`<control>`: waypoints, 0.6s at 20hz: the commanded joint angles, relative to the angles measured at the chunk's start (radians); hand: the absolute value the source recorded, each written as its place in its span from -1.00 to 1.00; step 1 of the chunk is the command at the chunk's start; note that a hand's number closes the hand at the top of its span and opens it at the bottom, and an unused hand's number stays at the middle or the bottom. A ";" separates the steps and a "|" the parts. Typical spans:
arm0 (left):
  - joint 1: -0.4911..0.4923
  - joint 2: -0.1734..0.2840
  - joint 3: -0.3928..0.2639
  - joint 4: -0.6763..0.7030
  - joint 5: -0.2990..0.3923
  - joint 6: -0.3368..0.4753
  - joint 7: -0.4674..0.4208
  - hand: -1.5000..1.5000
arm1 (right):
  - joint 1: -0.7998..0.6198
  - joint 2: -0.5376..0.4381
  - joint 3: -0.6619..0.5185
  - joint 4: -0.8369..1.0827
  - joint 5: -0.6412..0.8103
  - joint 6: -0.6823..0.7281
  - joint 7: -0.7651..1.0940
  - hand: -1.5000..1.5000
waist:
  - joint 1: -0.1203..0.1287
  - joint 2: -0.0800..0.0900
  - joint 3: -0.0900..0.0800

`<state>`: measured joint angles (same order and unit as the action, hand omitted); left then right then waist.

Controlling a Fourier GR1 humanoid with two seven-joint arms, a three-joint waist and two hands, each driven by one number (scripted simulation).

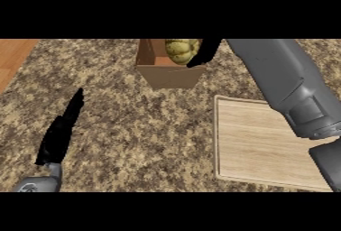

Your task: Pick the squash from the tray and place it in the cardboard box

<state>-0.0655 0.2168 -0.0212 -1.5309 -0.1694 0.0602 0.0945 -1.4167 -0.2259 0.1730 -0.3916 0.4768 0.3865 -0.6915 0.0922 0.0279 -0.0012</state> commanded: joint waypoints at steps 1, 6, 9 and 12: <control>0.000 -0.015 -0.019 -0.003 -0.011 0.001 -0.001 0.00 | -0.051 0.095 0.031 0.090 0.046 -0.023 -0.003 1.00 | -0.006 0.000 0.000; -0.008 0.001 0.022 0.013 0.007 0.000 -0.005 0.00 | -0.055 0.167 0.050 0.178 0.094 -0.110 0.020 1.00 | -0.008 0.002 0.000; 0.008 -0.011 0.002 0.001 0.006 -0.009 -0.005 0.00 | -0.048 0.210 0.033 0.232 0.082 -0.103 0.067 -1.00 | -0.010 0.000 0.000; 0.012 -0.005 0.003 -0.002 0.003 -0.011 -0.015 0.00 | -0.055 0.224 0.023 0.257 0.082 -0.140 0.067 -1.00 | 0.006 0.007 0.000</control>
<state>-0.0630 0.2090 -0.0183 -1.5235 -0.1701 0.0566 0.0775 -1.4769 -0.0358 0.2023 -0.1808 0.5524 0.2841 -0.6337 0.0918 0.0297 -0.0016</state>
